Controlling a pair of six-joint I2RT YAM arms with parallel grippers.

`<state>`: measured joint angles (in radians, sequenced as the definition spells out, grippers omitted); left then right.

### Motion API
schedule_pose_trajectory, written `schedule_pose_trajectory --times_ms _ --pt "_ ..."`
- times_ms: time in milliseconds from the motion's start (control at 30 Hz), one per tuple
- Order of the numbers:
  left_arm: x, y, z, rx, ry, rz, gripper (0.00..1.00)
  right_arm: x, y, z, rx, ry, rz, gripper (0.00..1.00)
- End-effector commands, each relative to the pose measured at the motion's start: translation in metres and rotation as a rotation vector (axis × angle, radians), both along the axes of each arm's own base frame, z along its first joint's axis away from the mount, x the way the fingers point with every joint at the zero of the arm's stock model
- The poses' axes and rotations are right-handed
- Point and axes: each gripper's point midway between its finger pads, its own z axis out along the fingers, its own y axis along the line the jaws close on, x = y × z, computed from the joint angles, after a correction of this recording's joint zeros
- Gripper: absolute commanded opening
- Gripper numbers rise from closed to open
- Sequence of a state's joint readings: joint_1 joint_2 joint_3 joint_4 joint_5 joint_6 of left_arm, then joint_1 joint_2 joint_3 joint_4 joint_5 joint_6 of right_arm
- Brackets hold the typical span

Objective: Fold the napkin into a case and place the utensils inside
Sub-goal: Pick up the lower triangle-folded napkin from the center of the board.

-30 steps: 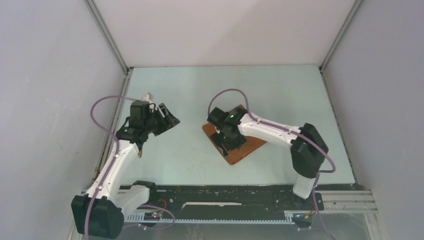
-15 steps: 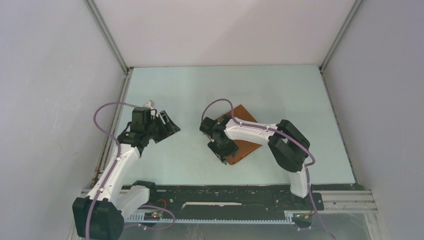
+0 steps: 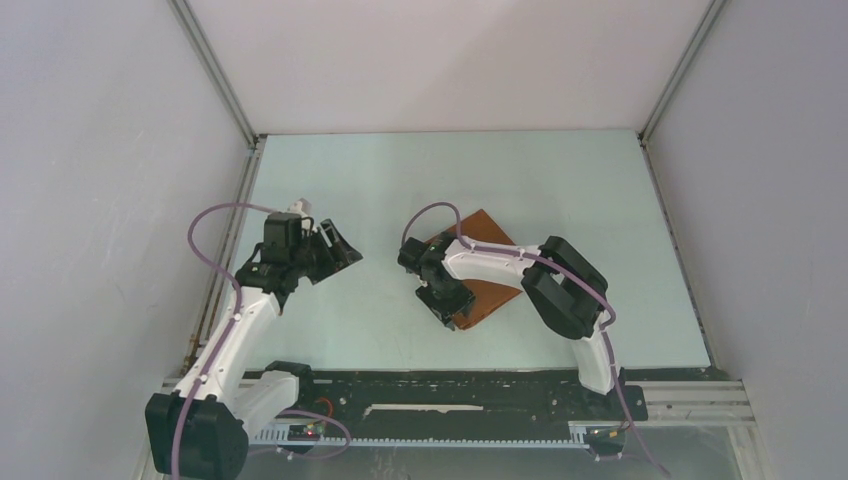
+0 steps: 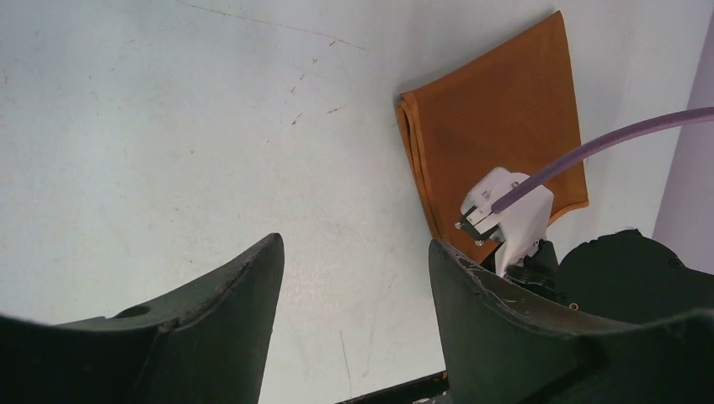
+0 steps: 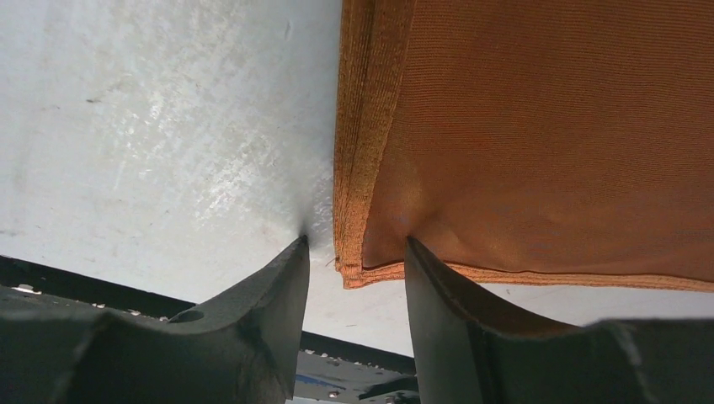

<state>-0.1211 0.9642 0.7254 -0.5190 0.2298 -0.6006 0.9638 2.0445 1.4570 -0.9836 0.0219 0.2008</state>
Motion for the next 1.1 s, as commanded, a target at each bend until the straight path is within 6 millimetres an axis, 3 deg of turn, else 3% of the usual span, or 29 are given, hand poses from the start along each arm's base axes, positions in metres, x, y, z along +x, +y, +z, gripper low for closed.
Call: schedule_pose_trajectory --times_ms 0,200,467,667,733,900,1067 --pt "0.006 -0.002 0.004 -0.008 -0.035 -0.021 0.7 0.012 0.008 -0.005 0.011 -0.038 0.017 0.53" --pt "0.006 -0.003 0.003 -0.011 -0.033 -0.023 0.7 0.014 -0.002 -0.023 -0.063 -0.062 0.016 0.5" --pt "0.003 -0.003 0.004 -0.019 -0.038 -0.023 0.7 0.021 -0.013 -0.039 -0.116 -0.118 -0.001 0.33" --pt "0.001 -0.003 -0.001 -0.025 -0.029 -0.02 0.7 0.026 -0.015 -0.044 -0.095 -0.138 0.016 0.08" --pt "0.0 -0.006 -0.004 -0.042 -0.021 -0.025 0.71 0.028 -0.013 -0.04 -0.072 -0.141 0.021 0.0" --pt "0.0 -0.027 -0.012 -0.181 0.004 -0.055 0.78 0.024 0.002 -0.014 0.065 -0.13 0.036 0.0" --pt "0.004 -0.057 -0.036 -0.419 0.088 -0.068 0.87 0.017 0.012 0.015 0.257 -0.048 -0.024 0.0"
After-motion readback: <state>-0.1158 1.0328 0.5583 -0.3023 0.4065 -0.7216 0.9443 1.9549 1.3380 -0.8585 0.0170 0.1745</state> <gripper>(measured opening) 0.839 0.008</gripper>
